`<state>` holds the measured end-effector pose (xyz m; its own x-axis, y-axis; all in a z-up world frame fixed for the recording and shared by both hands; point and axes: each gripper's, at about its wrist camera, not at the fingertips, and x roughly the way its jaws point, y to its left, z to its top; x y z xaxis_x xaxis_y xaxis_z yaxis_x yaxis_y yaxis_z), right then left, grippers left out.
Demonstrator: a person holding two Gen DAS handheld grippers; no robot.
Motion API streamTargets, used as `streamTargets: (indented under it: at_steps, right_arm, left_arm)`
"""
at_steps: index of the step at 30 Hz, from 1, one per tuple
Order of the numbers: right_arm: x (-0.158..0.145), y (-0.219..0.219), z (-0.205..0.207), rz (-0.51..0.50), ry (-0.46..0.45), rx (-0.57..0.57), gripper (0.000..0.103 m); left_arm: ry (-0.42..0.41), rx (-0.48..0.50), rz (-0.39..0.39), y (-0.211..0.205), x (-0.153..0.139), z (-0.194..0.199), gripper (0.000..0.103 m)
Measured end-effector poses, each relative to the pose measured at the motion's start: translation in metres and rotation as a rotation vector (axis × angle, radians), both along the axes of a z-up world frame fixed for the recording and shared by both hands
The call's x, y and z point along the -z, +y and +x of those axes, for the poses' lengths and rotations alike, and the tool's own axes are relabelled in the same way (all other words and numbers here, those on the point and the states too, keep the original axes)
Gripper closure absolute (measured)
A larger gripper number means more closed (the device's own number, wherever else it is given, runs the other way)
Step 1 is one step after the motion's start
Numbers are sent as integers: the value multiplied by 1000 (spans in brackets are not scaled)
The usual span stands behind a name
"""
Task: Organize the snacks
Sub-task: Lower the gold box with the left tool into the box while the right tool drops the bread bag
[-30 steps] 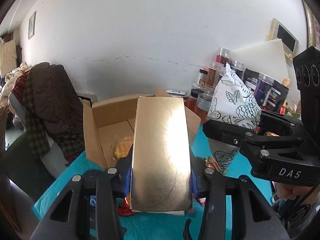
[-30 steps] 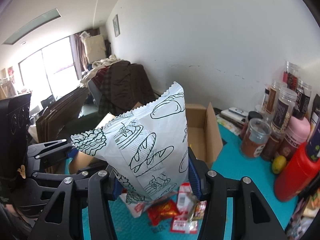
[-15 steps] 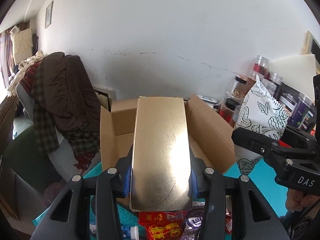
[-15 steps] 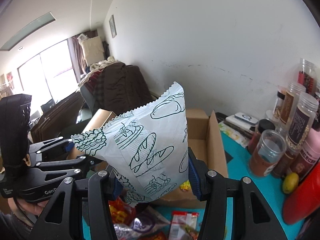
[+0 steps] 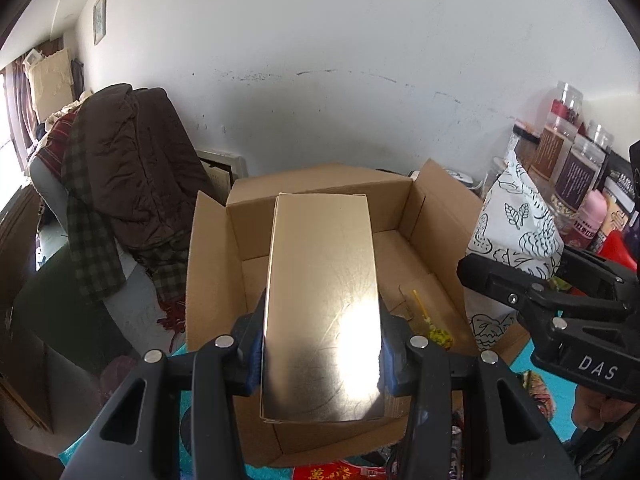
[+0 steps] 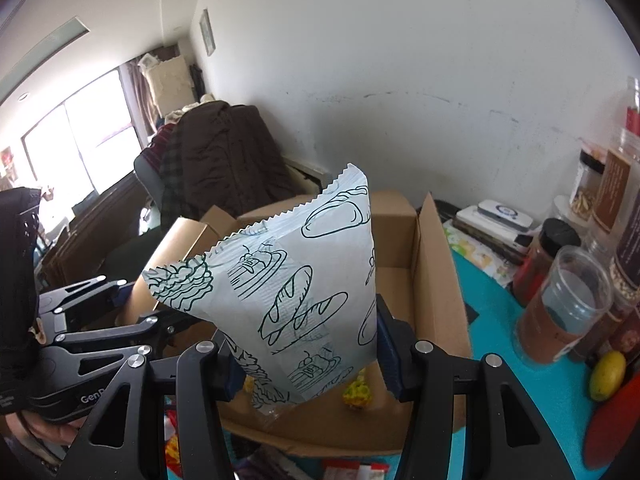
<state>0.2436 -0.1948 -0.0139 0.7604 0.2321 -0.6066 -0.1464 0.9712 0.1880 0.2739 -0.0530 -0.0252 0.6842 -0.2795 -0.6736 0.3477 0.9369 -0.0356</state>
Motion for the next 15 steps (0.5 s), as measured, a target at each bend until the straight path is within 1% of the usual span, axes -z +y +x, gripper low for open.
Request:
streamTargets:
  at_steps: [2,8,15]
  right_arm:
    - [8,-2,5,12,20,0,50]
    - [28,0,17,-19,79,16,50]
    - [41,4,20,-53,118,9,50]
  left_arm:
    - [9,-7,12,-2,4,3,59]
    - [41,-7,19,-7,17,10,59]
    - [91,11,43,-12,31,16,59]
